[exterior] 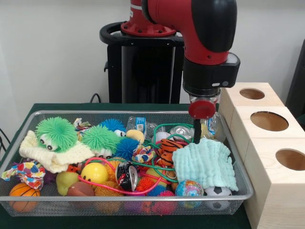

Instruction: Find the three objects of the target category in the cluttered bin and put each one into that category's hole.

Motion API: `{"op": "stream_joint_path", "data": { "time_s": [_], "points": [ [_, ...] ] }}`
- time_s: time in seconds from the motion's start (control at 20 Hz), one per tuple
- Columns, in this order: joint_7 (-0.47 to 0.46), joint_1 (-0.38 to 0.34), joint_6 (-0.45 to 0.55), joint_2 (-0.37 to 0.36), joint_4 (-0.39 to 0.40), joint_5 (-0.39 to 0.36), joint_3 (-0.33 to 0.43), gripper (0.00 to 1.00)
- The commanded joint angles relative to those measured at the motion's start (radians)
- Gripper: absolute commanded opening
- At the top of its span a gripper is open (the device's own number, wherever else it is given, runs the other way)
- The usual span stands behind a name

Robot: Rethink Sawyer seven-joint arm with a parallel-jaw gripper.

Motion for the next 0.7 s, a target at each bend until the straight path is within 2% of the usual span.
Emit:
{"op": "stream_joint_path", "data": {
  "time_s": [0.05, 0.25, 0.5, 0.7],
  "points": [
    [0.106, -0.068, -0.121, 0.011, 0.074, 0.066, 0.222, 1.00],
    [0.112, -0.082, -0.114, 0.009, 0.089, 0.047, 0.241, 1.00],
    [0.162, -0.047, 0.093, -0.017, 0.071, -0.051, 0.160, 1.00],
    [0.179, -0.045, 0.194, -0.056, 0.069, -0.093, 0.136, 1.00]
  ]
}}
